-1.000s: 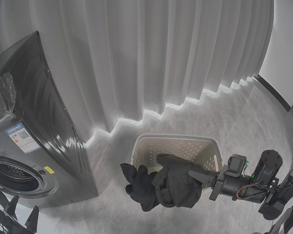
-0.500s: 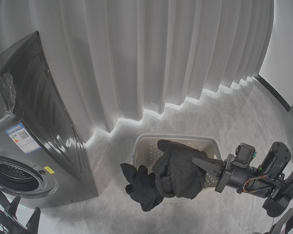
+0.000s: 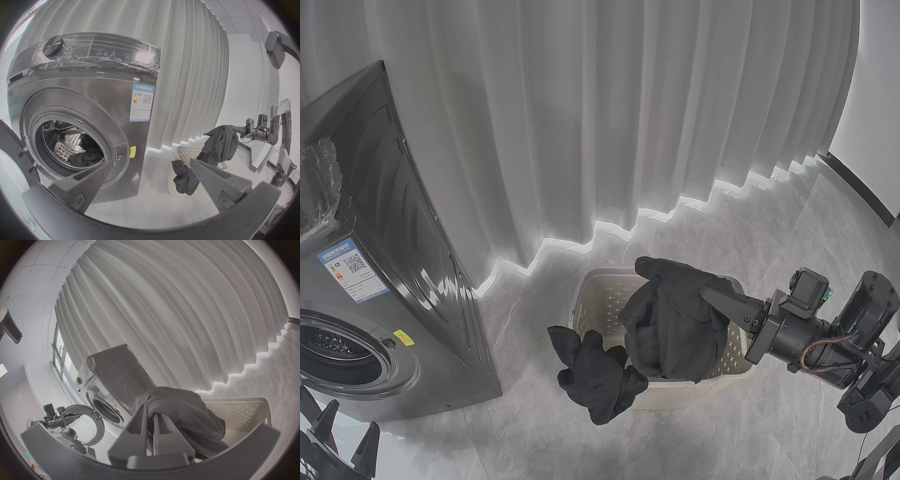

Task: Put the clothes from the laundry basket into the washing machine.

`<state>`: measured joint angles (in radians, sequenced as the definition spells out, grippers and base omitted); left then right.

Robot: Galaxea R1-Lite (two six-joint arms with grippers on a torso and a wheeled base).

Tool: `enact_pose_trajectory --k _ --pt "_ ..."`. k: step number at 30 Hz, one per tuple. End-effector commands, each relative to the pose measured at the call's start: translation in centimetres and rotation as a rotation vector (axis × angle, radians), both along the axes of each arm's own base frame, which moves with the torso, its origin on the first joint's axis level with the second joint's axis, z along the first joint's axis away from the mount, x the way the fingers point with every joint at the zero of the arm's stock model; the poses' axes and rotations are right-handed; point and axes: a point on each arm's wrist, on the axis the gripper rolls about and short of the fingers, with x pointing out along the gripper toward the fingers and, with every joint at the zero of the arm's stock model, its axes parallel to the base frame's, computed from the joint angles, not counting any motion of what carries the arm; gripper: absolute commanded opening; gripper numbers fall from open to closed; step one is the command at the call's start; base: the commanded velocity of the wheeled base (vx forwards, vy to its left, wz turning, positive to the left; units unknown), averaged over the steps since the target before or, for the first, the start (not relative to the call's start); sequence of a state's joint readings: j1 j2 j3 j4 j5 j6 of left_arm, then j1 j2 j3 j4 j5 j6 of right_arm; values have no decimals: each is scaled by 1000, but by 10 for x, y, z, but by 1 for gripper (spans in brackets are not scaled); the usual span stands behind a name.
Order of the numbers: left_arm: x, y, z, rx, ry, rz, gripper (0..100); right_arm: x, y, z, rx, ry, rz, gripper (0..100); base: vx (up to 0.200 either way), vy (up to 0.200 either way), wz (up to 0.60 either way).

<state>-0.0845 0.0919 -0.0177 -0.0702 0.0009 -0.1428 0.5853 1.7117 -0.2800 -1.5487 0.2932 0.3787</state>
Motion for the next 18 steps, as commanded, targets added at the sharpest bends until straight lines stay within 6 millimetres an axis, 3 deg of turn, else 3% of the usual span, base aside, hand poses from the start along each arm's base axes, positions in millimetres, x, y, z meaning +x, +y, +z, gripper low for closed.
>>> enact_pose_trajectory --k 1,7,16,18 --pt "1 0 -5 2 19 2 100 3 -1 3 8 -15 -12 0 0 0 0" --pt "1 0 -5 2 19 2 100 13 4 17 45 -69 -16 0 0 0 0" --pt "1 0 -5 2 19 1 100 18 6 22 53 -92 -19 0 -200 0 0" --pt "1 0 -5 2 19 1 100 20 6 23 45 -84 -17 0 0 0 0"
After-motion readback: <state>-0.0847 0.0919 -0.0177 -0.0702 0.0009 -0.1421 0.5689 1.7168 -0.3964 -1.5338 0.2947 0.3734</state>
